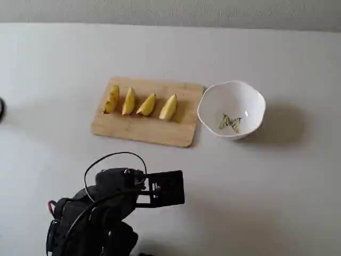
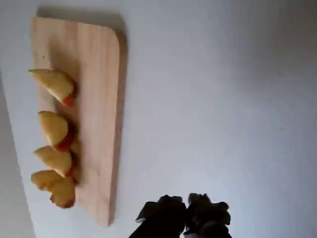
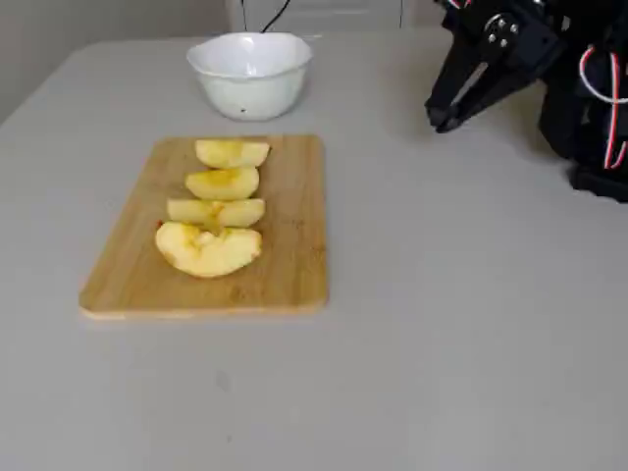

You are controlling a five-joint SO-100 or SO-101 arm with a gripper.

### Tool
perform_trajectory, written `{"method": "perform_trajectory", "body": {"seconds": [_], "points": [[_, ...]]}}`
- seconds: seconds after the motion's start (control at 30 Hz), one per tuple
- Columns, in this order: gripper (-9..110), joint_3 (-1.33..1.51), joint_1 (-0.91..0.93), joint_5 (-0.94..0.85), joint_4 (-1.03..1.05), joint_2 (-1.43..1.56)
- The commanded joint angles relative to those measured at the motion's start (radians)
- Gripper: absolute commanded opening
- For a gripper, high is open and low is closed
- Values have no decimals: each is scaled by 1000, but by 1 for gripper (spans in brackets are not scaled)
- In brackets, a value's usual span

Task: Pick up the rightmost apple slice from the cutting board and place it into the bowl

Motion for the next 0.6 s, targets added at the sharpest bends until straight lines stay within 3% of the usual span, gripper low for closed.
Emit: {"method": "perform_trajectory", "body": {"seconds": [0.0,0.57], "points": [[0,21,6,5,2,-2],[0,21,-28,-25,2,-2]]}}
